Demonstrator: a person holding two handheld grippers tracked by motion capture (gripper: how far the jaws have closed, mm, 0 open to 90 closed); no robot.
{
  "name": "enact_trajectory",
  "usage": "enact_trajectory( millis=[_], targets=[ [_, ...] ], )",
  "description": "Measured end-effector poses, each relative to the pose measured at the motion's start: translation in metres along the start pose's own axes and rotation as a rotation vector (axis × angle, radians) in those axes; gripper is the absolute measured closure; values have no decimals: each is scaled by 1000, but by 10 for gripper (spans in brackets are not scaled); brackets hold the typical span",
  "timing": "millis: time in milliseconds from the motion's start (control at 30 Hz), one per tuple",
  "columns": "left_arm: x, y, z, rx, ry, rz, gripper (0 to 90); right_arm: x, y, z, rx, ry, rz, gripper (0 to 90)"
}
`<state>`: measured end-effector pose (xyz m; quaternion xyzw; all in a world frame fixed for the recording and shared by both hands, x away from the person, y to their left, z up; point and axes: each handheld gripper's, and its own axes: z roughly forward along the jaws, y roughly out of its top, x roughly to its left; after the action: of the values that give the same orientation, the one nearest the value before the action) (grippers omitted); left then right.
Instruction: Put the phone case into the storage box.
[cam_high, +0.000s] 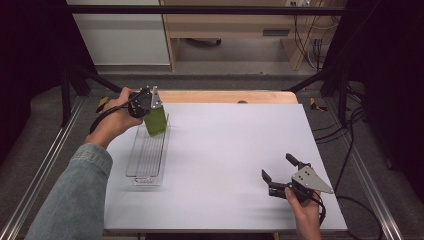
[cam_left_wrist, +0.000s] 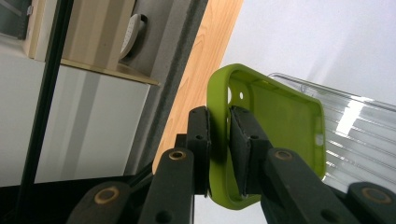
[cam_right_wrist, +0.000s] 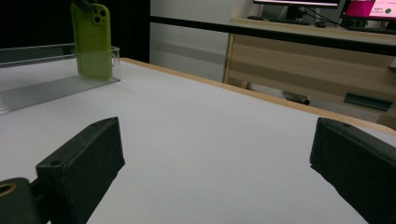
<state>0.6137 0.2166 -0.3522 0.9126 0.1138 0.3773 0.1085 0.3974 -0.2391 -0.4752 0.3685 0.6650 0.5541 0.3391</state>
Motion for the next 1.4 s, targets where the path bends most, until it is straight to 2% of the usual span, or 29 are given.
enact_trajectory(
  millis=[233,767,933,1200,1400],
  targets=[
    [1,-2,2,3,5,-15,773,0,0,0,2,-1,-3,32],
    [2,-3,6,5,29,-15,770,0,0,0,1,-1,1,31],
    [4,-4,5,-2,48,-13,813,0,0,0,1,-1,1,31],
    [4,-3,5,2,56,-13,825,-1,0,0,2,-1,1,32],
    [4,-4,6,9,80,-12,854,-1,0,0,3,-1,0,31]
  ],
)
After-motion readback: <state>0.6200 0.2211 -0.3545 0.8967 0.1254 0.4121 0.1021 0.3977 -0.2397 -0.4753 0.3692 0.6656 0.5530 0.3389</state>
